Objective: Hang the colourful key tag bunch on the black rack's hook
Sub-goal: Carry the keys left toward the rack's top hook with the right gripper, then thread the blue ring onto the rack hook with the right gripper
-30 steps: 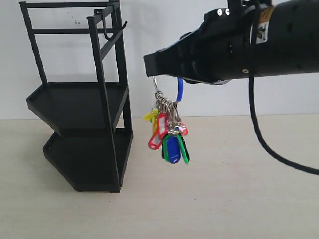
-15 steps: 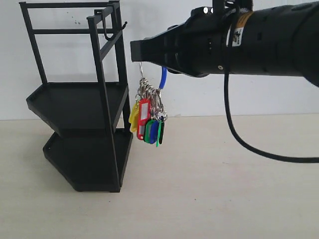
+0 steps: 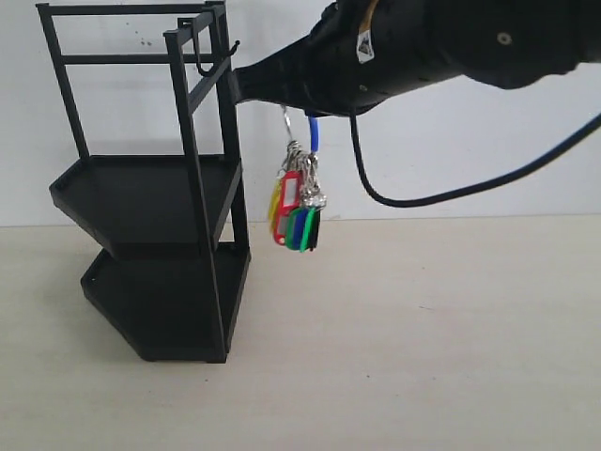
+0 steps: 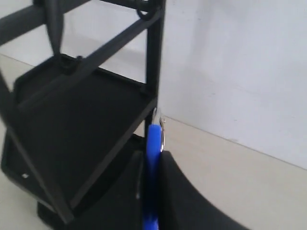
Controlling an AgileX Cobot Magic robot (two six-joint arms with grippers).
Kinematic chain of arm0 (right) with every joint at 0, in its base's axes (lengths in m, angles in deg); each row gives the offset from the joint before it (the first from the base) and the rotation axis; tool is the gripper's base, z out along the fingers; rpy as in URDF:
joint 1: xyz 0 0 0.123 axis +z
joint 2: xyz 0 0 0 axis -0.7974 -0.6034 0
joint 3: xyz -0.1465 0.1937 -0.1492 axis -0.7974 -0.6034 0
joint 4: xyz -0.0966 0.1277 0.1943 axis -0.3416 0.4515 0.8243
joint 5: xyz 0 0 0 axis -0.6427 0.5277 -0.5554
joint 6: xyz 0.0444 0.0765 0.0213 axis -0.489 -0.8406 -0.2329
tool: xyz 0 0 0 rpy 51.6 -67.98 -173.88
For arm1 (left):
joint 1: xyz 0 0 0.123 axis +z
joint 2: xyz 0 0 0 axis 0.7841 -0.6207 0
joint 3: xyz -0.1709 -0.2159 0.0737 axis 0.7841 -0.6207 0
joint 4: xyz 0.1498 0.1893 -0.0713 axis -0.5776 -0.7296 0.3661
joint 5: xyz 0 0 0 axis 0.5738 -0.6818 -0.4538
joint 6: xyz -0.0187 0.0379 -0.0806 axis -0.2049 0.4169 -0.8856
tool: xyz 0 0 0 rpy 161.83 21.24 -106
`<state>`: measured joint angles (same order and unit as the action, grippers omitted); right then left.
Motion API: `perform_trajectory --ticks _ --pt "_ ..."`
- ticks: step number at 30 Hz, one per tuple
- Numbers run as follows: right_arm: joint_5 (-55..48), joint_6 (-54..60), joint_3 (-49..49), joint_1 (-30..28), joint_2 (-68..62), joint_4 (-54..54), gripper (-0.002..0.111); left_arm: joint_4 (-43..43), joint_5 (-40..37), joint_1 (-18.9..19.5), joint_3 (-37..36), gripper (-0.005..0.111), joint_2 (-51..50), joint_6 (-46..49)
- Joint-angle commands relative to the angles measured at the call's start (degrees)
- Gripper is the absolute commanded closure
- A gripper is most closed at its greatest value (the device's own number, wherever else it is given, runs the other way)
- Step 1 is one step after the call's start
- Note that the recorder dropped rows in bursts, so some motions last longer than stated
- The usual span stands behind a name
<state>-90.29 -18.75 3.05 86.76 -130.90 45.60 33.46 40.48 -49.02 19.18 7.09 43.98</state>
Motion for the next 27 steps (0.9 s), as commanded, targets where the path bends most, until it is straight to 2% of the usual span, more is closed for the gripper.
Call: perform_trajectory --ticks 1,12,21,27 --pt "-4.6 -6.9 4.6 2.7 -1.7 -10.8 0.109 0.4 0.9 0.2 0.1 0.102 0.1 -0.6" --pt "-7.2 -8.5 11.4 5.6 -5.0 -11.3 0.109 0.4 0.9 0.2 0.1 0.102 0.1 -0.6" --pt "-6.8 -8.5 12.9 7.5 -5.1 -13.1 0.109 0.4 0.9 0.2 0.1 0.102 0.1 -0.6" --pt "-5.0 -3.3 12.9 8.0 -5.1 -11.6 0.109 0.4 0.9 0.2 0.1 0.102 0.1 -0.6"
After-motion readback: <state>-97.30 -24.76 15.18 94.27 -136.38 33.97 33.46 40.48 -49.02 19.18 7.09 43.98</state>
